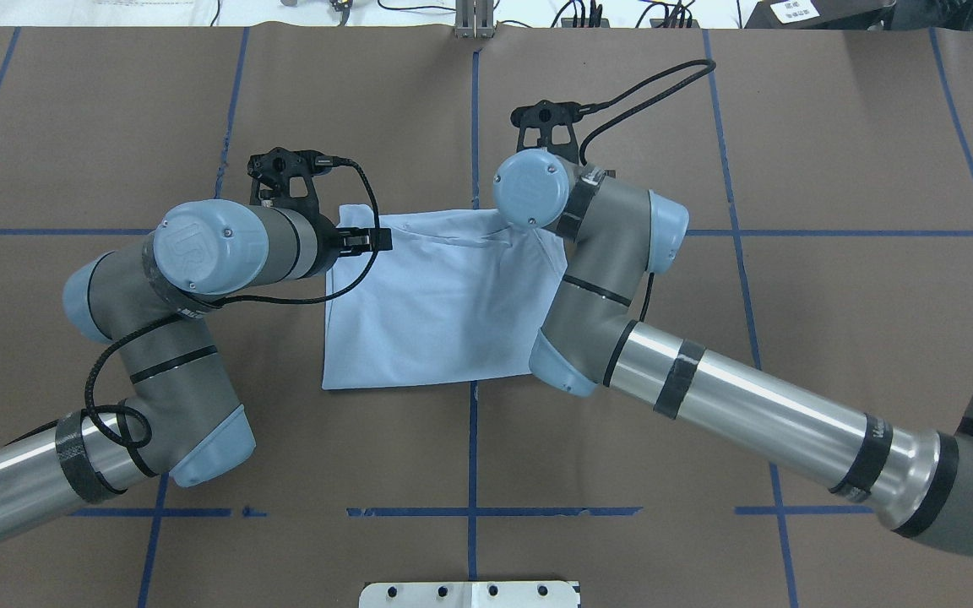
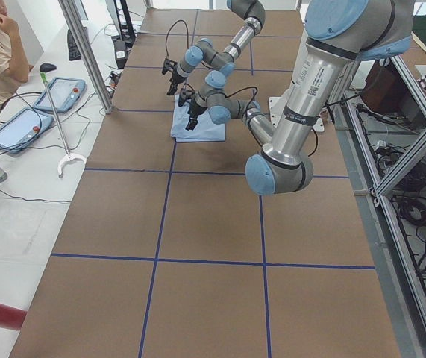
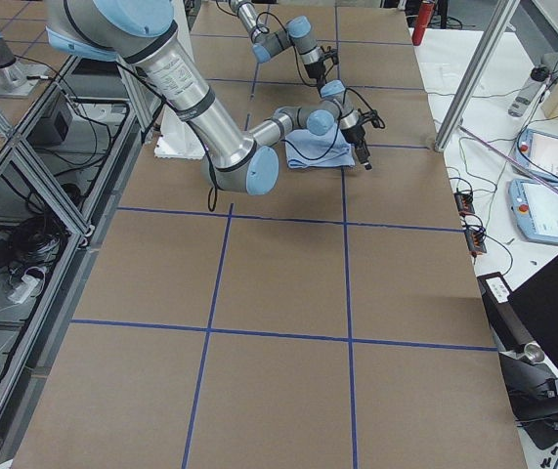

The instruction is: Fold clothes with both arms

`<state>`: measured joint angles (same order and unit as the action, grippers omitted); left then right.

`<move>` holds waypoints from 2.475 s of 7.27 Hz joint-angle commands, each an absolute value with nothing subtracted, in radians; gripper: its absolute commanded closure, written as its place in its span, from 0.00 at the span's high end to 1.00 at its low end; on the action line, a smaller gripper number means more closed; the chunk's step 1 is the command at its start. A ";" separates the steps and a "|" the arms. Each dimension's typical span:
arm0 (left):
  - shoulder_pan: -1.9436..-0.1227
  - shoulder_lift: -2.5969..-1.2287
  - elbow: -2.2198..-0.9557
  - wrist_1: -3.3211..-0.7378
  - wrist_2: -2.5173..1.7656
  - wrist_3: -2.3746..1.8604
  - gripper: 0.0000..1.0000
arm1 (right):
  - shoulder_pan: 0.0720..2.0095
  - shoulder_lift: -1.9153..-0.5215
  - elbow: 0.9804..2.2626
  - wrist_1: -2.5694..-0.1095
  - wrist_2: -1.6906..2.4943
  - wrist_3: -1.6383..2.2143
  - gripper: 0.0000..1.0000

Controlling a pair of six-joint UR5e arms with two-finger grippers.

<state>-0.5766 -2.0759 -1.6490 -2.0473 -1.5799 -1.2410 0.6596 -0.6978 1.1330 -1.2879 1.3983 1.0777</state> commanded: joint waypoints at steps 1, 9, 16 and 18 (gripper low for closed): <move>-0.571 -2.080 -1.646 -2.048 -1.580 -1.241 1.00 | 0.706 -0.666 1.137 -1.253 1.523 1.065 1.00; -0.575 -2.199 -1.369 -2.094 -1.569 -1.236 1.00 | 0.706 -0.673 1.160 -1.250 1.557 1.069 1.00; -0.773 -2.280 -1.211 -2.252 -1.692 -1.092 1.00 | 0.658 -0.672 1.203 -1.252 1.557 1.281 1.00; -0.808 -2.235 -1.317 -2.250 -1.798 -1.071 1.00 | 0.568 -0.678 1.207 -1.250 1.537 1.429 0.85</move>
